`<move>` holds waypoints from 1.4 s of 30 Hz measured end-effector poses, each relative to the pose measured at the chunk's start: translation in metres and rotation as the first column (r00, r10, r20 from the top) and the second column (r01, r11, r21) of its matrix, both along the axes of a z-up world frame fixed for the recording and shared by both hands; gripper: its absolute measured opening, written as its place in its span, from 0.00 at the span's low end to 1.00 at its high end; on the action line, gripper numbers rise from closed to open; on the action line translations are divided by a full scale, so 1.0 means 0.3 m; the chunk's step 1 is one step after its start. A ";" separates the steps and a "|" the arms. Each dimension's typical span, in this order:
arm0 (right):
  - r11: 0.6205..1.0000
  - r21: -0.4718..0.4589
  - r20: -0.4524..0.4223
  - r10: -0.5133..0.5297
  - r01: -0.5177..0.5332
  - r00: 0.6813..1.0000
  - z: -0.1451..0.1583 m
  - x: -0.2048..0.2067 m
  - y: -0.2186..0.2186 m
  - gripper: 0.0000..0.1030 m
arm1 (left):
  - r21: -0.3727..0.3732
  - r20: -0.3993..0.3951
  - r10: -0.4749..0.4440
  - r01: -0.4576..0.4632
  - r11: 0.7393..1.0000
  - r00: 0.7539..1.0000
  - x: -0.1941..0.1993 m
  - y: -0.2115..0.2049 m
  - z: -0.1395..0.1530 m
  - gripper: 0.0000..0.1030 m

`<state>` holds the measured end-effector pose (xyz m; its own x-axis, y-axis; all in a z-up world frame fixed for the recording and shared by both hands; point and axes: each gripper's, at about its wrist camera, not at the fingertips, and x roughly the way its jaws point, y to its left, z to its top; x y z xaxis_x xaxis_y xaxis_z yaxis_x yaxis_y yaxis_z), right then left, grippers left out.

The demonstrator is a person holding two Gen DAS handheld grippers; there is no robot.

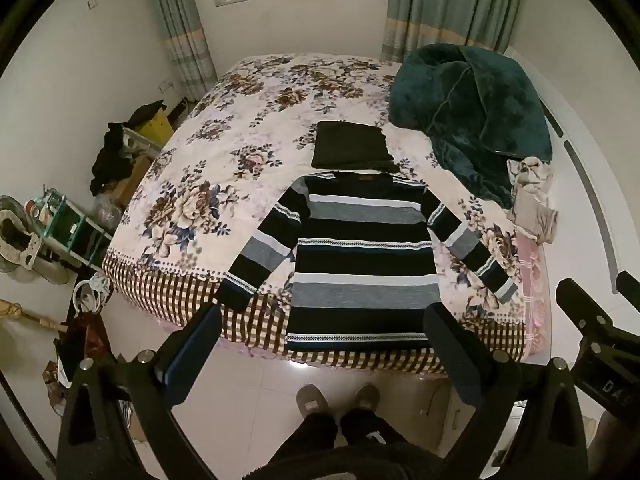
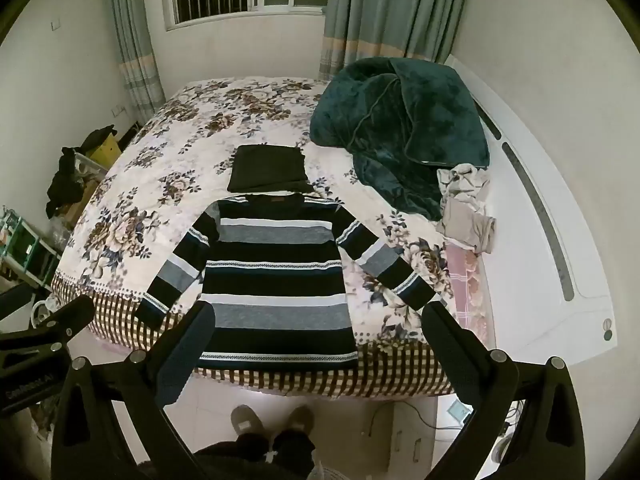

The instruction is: Fold small clothes

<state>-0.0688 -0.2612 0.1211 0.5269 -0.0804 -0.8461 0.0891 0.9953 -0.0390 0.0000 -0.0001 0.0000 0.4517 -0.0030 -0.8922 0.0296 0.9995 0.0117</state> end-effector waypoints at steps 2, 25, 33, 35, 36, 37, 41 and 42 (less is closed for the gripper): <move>1.000 -0.005 -0.001 0.000 0.000 1.000 0.000 0.001 0.000 1.00 | -0.004 0.003 -0.002 0.002 1.000 1.000 0.001 0.000 0.000 1.00; 1.000 -0.008 0.011 0.001 -0.001 1.000 0.029 0.001 0.015 1.00 | -0.002 0.021 -0.001 0.001 1.000 1.000 0.021 -0.022 0.042 1.00; 1.000 -0.001 0.013 0.006 -0.006 1.000 0.037 -0.013 0.019 1.00 | 0.000 0.027 -0.002 0.002 1.000 1.000 0.018 -0.011 0.052 1.00; 1.000 -0.003 0.017 0.016 -0.016 1.000 0.087 -0.028 0.012 1.00 | -0.003 0.034 0.002 -0.002 1.000 0.999 0.011 0.002 0.090 1.00; 1.000 -0.002 0.015 0.016 -0.016 1.000 0.088 -0.027 0.011 1.00 | -0.003 0.035 0.003 -0.003 1.000 0.999 0.015 0.003 0.098 1.00; 1.000 0.000 0.015 0.015 -0.015 1.000 0.088 -0.029 0.011 1.00 | -0.005 0.037 0.003 -0.003 1.000 0.999 0.015 0.005 0.108 1.00; 1.000 0.002 0.018 0.019 -0.019 1.000 0.103 -0.029 0.007 1.00 | -0.007 0.035 0.003 -0.003 1.000 0.999 0.019 0.006 0.119 1.00; 1.000 -0.002 0.017 0.022 -0.022 1.000 0.105 -0.029 0.012 1.00 | -0.006 0.038 0.004 -0.004 1.000 0.999 0.011 0.005 0.116 1.00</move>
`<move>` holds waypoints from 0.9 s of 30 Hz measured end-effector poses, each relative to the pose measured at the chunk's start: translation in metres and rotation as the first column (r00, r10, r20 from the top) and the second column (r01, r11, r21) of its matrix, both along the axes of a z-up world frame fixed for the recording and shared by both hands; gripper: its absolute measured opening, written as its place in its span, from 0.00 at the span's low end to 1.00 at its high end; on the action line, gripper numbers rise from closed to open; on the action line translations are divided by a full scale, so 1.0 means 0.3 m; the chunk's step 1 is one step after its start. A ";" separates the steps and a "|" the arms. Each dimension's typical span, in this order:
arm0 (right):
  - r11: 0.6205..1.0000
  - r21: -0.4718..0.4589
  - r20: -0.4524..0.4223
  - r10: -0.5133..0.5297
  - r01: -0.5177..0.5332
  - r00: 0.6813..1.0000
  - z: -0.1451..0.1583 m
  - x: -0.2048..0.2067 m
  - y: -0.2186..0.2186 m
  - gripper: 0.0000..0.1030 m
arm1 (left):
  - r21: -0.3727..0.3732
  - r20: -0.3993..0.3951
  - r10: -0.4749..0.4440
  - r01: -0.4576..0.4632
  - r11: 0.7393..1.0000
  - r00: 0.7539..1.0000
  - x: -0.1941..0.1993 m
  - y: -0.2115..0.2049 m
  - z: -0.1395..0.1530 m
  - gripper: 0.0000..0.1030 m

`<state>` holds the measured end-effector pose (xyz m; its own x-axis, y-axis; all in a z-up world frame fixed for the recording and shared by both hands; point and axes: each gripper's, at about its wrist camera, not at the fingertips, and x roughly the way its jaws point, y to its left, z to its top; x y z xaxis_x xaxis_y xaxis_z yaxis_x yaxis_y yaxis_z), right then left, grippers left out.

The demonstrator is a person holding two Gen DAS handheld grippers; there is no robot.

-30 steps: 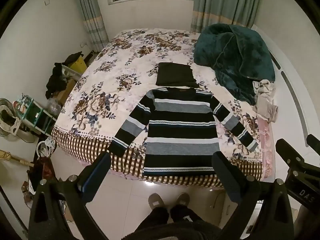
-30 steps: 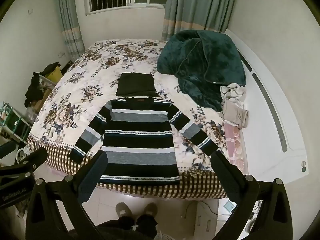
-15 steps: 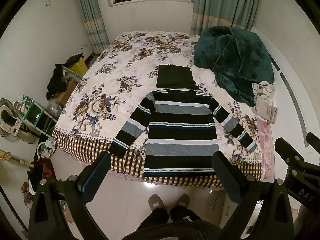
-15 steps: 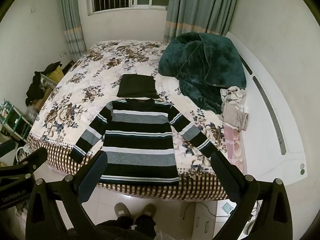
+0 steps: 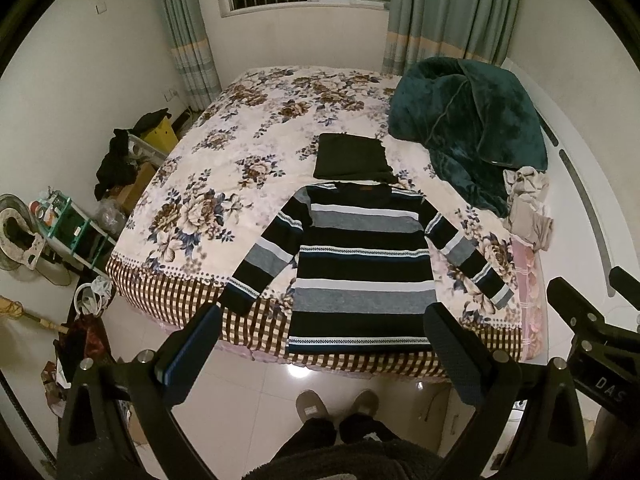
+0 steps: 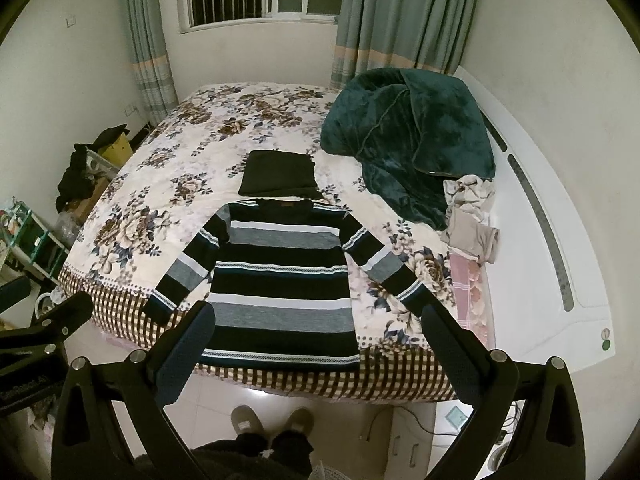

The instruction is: Fold small clothes

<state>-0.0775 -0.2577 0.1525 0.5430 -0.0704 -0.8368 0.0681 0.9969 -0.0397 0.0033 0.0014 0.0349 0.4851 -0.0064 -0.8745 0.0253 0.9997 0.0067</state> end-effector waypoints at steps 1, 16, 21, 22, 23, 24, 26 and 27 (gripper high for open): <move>1.000 -0.001 -0.001 0.004 -0.004 1.000 0.006 0.001 0.002 1.00 | 0.001 0.001 0.001 -0.001 1.000 1.000 -0.001 0.000 0.004 1.00; 1.000 -0.006 0.002 0.018 -0.018 1.000 0.020 -0.011 0.025 1.00 | -0.004 0.005 0.006 -0.006 1.000 1.000 -0.048 0.004 -0.021 1.00; 1.000 -0.003 -0.003 0.022 -0.022 1.000 0.002 -0.007 0.023 1.00 | -0.006 0.006 0.010 -0.010 1.000 1.000 -0.048 0.020 -0.023 1.00; 1.000 -0.004 -0.003 0.022 -0.022 1.000 0.001 -0.007 0.022 1.00 | -0.006 0.007 0.008 -0.008 1.000 1.000 -0.050 0.020 -0.023 1.00; 1.000 -0.003 -0.003 0.023 -0.023 1.000 0.003 -0.007 0.023 1.00 | -0.007 0.008 0.007 -0.007 1.000 1.000 -0.048 0.021 -0.022 1.00; 1.000 -0.001 -0.002 0.022 -0.022 1.000 0.001 -0.008 0.021 1.00 | -0.007 0.009 0.008 -0.008 1.000 1.000 -0.048 0.023 -0.022 1.00; 1.000 -0.006 -0.001 0.023 -0.023 1.000 0.003 -0.006 0.025 1.00 | -0.007 0.008 0.008 -0.008 1.000 1.000 -0.046 0.023 -0.020 1.00; 1.000 -0.004 -0.002 0.021 -0.021 1.000 0.001 -0.005 0.020 1.00 | -0.008 0.007 0.009 -0.009 1.000 1.000 -0.042 0.030 -0.019 1.00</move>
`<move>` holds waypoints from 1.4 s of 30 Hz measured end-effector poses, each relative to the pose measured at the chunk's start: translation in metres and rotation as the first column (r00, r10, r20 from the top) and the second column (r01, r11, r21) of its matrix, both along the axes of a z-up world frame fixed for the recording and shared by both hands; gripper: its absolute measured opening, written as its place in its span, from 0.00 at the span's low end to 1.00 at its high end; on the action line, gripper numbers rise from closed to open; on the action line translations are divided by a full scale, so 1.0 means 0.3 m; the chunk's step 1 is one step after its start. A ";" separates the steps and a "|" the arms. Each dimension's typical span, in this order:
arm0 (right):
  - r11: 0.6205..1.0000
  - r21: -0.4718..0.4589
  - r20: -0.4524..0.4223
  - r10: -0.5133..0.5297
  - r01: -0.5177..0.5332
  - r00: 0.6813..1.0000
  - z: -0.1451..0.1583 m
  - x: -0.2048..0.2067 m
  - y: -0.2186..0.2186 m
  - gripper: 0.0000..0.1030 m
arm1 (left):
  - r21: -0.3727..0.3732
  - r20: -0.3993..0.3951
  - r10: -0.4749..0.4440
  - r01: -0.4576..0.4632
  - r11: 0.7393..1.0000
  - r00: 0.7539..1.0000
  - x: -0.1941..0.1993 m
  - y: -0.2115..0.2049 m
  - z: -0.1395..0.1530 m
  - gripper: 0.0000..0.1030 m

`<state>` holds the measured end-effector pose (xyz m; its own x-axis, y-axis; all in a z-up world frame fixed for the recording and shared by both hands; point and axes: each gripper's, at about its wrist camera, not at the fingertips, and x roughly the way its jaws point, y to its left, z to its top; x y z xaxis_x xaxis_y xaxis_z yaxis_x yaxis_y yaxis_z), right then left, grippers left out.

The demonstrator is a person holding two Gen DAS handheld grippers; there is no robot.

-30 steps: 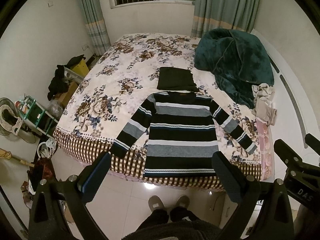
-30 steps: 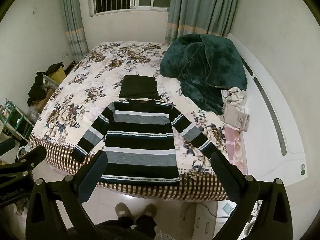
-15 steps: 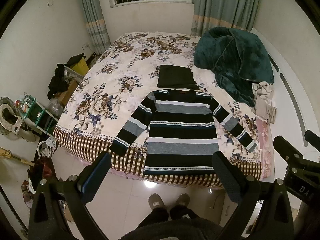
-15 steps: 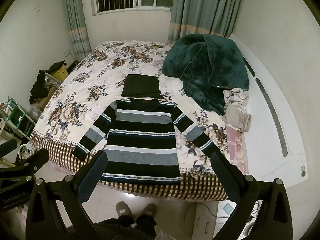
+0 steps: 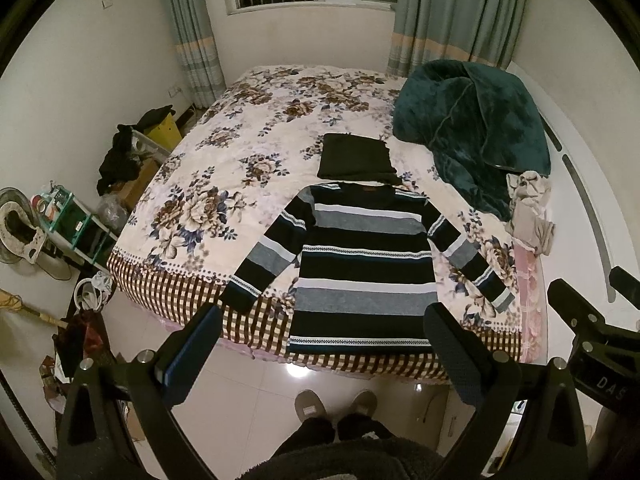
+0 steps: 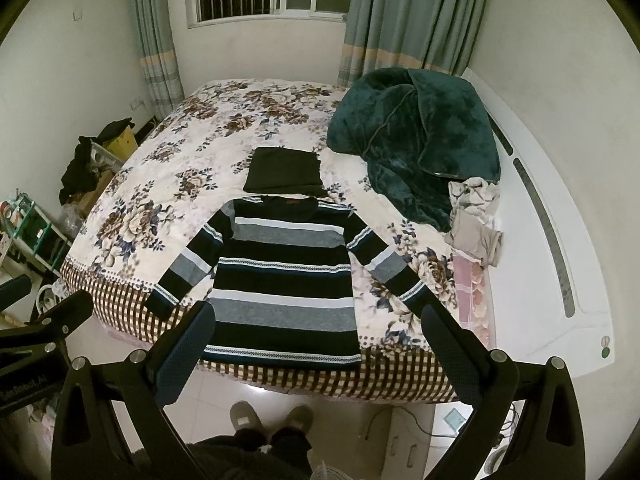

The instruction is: Fold small clothes

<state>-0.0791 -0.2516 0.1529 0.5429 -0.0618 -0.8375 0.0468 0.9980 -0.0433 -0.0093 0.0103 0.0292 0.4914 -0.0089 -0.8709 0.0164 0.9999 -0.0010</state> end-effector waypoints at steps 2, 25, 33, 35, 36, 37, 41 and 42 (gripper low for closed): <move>1.000 0.001 0.000 -0.001 0.001 1.000 0.001 0.002 0.001 1.00 | 0.001 0.000 -0.001 0.001 1.000 1.000 0.000 -0.001 0.000 1.00; 0.999 0.017 -0.045 -0.051 0.052 0.998 -0.053 0.058 -0.022 1.00 | 0.013 0.008 -0.023 0.023 1.000 1.000 0.122 -0.017 -0.055 1.00; 0.927 0.028 -0.162 -0.366 0.375 0.917 -0.505 0.223 -0.366 1.00 | 0.133 0.016 -0.034 0.032 0.991 0.999 0.421 -0.101 -0.400 1.00; 0.883 0.044 -0.220 -0.448 0.468 0.867 -0.683 0.257 -0.521 1.00 | 0.136 -0.018 -0.026 0.028 0.990 0.999 0.523 -0.148 -0.532 1.00; 0.860 0.044 -0.247 -0.485 0.509 0.839 -0.787 0.272 -0.603 1.00 | 0.143 -0.036 -0.020 0.025 0.989 0.999 0.564 -0.168 -0.597 1.00; 0.842 0.030 -0.262 -0.514 0.539 0.817 -0.890 0.283 -0.677 1.00 | 0.147 -0.045 -0.014 0.020 0.989 0.999 0.580 -0.182 -0.641 1.00; 0.743 0.012 -0.358 -0.622 0.669 0.697 -1.358 0.330 -0.985 1.00 | 0.218 -0.102 0.016 0.007 0.976 0.995 0.721 -0.292 -0.915 1.00; 0.709 0.029 -0.382 -0.644 0.705 0.663 -1.463 0.335 -1.057 1.00 | 0.248 -0.125 0.025 0.007 0.969 0.992 0.768 -0.330 -1.012 1.00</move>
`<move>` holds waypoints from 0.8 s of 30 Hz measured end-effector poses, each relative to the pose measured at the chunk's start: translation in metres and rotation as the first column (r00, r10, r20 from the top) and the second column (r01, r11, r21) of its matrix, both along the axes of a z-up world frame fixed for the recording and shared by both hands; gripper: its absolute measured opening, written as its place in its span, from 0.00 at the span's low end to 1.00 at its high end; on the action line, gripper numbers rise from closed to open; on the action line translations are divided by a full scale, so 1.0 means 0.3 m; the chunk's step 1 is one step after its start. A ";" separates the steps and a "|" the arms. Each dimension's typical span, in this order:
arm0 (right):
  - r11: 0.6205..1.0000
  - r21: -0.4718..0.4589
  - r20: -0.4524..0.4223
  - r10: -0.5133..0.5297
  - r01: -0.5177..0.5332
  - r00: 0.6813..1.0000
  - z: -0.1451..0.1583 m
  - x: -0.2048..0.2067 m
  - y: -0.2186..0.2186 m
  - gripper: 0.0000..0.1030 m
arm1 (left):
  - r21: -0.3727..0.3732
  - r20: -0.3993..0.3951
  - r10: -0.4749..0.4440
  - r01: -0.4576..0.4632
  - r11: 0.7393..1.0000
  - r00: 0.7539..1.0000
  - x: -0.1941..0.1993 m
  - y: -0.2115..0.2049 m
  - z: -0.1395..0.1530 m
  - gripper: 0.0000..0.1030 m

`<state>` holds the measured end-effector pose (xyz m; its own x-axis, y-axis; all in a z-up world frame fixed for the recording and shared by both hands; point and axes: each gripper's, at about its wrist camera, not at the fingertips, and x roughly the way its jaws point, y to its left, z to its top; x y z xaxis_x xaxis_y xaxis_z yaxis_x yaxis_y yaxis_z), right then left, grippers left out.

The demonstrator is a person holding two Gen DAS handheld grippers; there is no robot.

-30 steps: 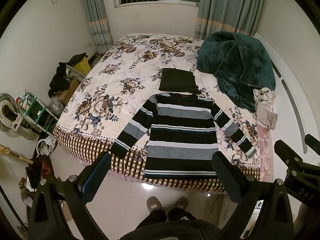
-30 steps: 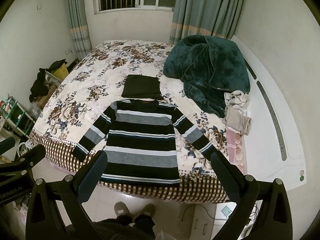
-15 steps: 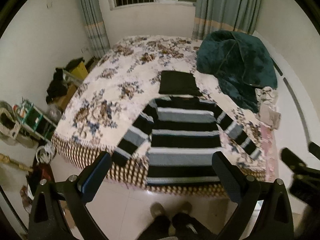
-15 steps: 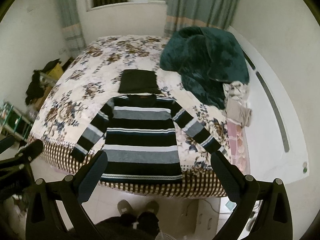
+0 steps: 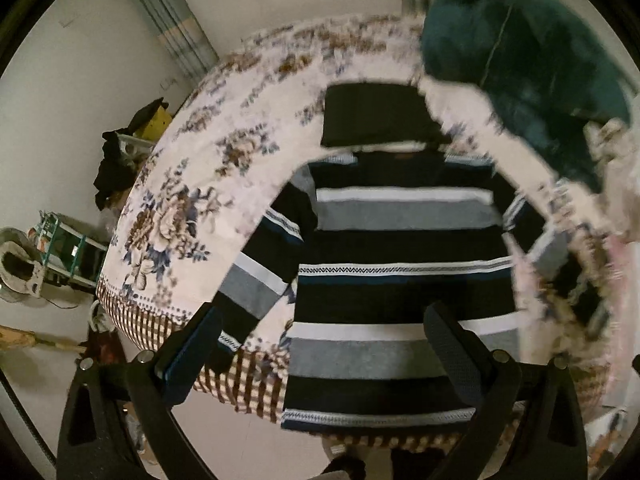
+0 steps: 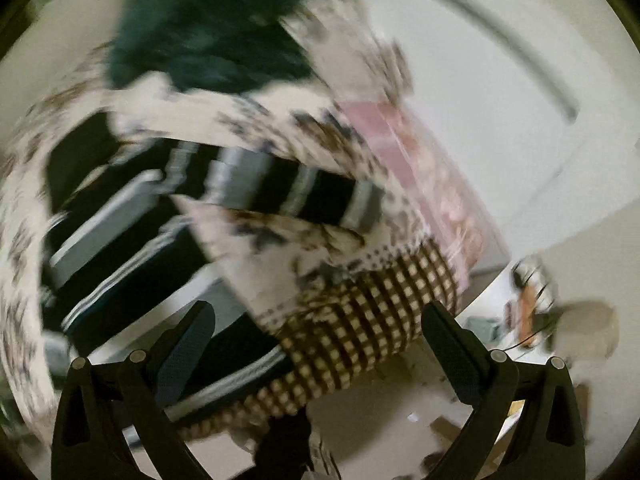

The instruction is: Fold small clothes

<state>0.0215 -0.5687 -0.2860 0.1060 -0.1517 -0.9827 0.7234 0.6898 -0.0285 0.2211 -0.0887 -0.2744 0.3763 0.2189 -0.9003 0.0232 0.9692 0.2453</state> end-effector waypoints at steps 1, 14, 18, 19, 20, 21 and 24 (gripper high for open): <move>0.998 0.037 -0.010 -0.058 0.058 0.998 -0.125 0.010 -0.079 1.00 | 0.017 -0.016 0.004 -0.004 1.000 1.000 0.022 -0.014 -0.053 1.00; 0.637 0.391 0.112 -0.749 0.664 0.653 -0.977 -0.070 -0.496 1.00 | 0.031 -0.255 0.142 -0.139 0.990 0.956 0.361 -0.163 -0.807 1.00; 0.695 0.199 0.160 -0.719 0.691 0.676 -0.953 0.016 -0.478 0.46 | 0.033 -0.215 0.159 -0.155 0.987 0.964 0.438 -0.118 -0.857 1.00; 0.720 0.169 0.169 -0.694 0.673 0.700 -0.941 0.048 -0.469 0.22 | 0.036 -0.206 0.164 -0.160 0.987 0.965 0.456 -0.111 -0.863 1.00; 0.754 0.126 0.166 -0.656 0.644 0.736 -0.924 0.092 -0.459 0.12 | 0.037 -0.197 0.169 -0.165 0.986 0.966 0.468 -0.092 -0.865 1.00; 0.782 0.093 0.173 -0.622 0.616 0.764 -0.899 0.136 -0.448 0.12 | 0.036 -0.186 0.176 -0.173 0.984 0.967 0.479 -0.063 -0.863 1.00; 0.891 0.002 0.236 -0.442 0.454 0.866 -0.738 0.314 -0.329 0.11 | 0.041 -0.157 0.201 -0.197 0.980 0.967 0.517 0.037 -0.842 1.00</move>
<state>0.1158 -0.6676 -0.5075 0.2305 -0.2857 -0.9302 0.9454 0.2921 0.1446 0.3761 -0.0777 -0.5271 0.1744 0.2979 -0.9385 -0.1286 0.9519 0.2782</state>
